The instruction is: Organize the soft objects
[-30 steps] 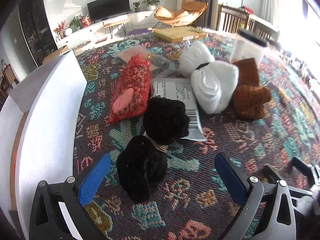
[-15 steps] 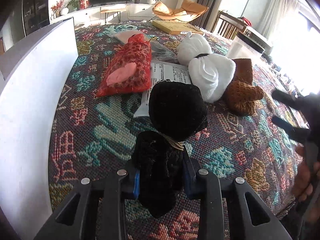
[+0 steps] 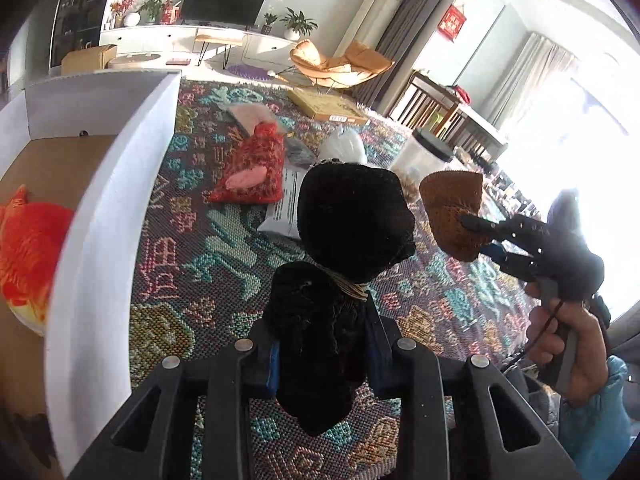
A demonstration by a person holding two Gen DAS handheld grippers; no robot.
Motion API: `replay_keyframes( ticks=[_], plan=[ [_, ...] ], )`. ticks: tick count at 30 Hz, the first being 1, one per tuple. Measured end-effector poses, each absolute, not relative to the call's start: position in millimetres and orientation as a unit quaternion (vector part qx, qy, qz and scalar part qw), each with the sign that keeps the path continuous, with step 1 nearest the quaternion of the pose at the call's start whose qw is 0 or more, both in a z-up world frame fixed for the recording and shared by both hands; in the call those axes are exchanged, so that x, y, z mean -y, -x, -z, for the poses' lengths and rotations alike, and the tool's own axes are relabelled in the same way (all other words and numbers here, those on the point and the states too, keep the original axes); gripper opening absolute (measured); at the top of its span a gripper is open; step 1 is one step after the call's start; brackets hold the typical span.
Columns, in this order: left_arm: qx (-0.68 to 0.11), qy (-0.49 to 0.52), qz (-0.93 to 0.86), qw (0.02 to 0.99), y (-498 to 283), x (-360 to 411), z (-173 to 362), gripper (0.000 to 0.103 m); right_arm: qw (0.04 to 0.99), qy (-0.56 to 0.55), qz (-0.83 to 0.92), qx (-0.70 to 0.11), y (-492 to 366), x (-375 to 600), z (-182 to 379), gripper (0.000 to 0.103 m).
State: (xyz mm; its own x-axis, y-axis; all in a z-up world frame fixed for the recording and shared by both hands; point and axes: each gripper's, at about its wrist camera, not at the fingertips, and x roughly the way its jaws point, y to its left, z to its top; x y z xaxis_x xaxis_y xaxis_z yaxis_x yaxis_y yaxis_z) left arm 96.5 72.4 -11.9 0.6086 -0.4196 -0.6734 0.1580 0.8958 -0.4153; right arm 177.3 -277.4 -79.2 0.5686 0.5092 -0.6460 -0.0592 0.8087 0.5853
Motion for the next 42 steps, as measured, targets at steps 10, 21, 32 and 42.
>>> replay_keyframes(
  ticks=[10,21,32,42],
  plan=[
    [-0.341,0.135,-0.005,0.93,-32.2,-218.0,-62.5,0.032,0.785,-0.191,-0.418,-0.416,-111.4,58.8,-10.9,0.046],
    [-0.361,0.138,-0.164,0.908,-5.5,-289.1,-13.6,0.088,0.796,-0.114,-0.41,-0.431,-102.0,-5.6,36.2,0.077],
    [-0.387,0.094,0.105,0.911,-40.8,-83.8,-21.6,0.09,0.899,-0.003,-0.05,-0.436,-158.5,186.6,130.7,0.08],
    [-0.471,0.064,0.088,0.876,-120.5,-12.8,84.4,0.091,0.918,0.0,0.003,-0.396,-144.5,210.4,138.3,0.08]
  ],
)
